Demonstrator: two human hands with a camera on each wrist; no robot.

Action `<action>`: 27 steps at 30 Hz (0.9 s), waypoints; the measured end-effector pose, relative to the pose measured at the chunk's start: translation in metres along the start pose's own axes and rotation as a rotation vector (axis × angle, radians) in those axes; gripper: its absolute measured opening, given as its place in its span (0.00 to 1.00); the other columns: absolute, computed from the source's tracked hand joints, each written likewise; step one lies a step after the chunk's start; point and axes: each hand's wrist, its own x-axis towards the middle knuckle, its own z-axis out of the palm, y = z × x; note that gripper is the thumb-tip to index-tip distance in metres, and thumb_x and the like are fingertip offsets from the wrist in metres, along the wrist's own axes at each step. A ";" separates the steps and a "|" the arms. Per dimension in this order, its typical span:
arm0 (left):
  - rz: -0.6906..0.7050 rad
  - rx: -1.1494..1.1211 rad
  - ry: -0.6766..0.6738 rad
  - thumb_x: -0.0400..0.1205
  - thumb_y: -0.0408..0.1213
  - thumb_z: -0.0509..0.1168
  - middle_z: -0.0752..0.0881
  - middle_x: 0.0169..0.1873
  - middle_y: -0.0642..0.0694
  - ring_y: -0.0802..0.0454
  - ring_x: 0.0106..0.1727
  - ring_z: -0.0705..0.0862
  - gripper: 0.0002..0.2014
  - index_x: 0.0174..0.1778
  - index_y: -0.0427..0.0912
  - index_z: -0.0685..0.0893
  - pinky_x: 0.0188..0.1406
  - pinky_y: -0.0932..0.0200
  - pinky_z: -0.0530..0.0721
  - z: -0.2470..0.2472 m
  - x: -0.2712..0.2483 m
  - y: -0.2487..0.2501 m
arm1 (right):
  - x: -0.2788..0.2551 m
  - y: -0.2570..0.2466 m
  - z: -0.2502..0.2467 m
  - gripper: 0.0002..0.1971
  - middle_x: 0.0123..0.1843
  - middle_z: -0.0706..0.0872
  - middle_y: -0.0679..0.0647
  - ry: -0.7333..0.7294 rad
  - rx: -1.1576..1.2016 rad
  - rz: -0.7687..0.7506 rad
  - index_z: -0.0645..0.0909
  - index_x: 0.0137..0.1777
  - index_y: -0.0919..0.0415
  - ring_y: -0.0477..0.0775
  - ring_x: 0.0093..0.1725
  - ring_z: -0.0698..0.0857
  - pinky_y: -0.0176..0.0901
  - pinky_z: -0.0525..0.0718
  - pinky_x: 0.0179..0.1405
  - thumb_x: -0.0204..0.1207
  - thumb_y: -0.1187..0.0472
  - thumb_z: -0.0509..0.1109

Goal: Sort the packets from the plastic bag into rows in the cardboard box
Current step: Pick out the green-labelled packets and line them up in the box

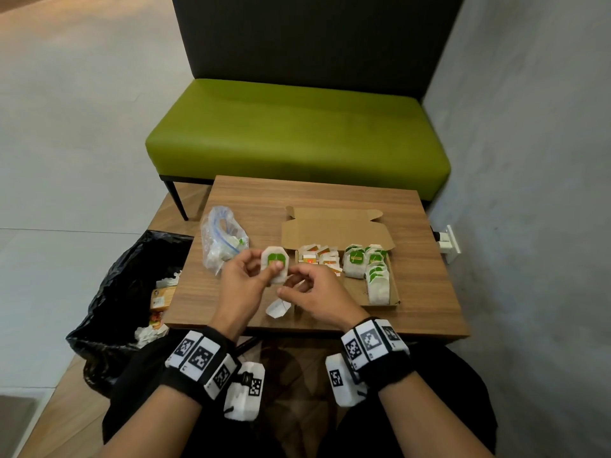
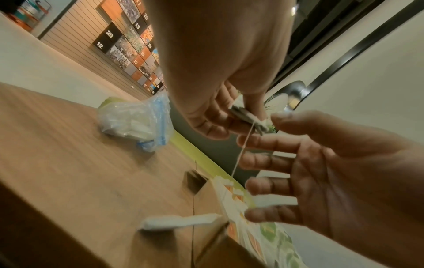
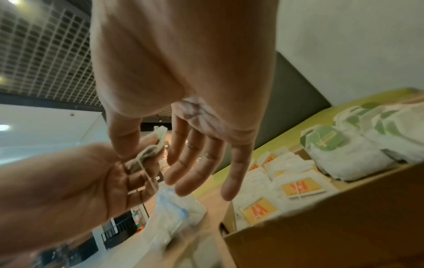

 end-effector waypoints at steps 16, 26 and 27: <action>0.056 0.319 0.278 0.70 0.45 0.82 0.90 0.36 0.46 0.46 0.40 0.91 0.12 0.40 0.47 0.86 0.39 0.41 0.90 -0.024 0.049 0.034 | -0.005 0.012 0.018 0.16 0.45 0.88 0.48 0.158 -0.059 0.093 0.85 0.62 0.55 0.40 0.38 0.83 0.46 0.89 0.46 0.75 0.56 0.77; 0.111 0.220 0.205 0.83 0.35 0.70 0.90 0.37 0.41 0.54 0.32 0.88 0.03 0.44 0.42 0.86 0.39 0.51 0.88 -0.013 0.040 0.045 | 0.012 -0.016 0.023 0.23 0.49 0.89 0.56 0.273 0.144 -0.009 0.78 0.70 0.57 0.55 0.42 0.91 0.50 0.92 0.47 0.78 0.52 0.76; 0.111 0.223 0.185 0.83 0.35 0.70 0.90 0.38 0.40 0.55 0.32 0.89 0.04 0.45 0.39 0.86 0.38 0.53 0.88 -0.012 0.040 0.045 | 0.016 -0.022 0.022 0.21 0.48 0.90 0.56 0.297 0.180 -0.032 0.79 0.69 0.58 0.54 0.40 0.91 0.50 0.91 0.47 0.79 0.53 0.75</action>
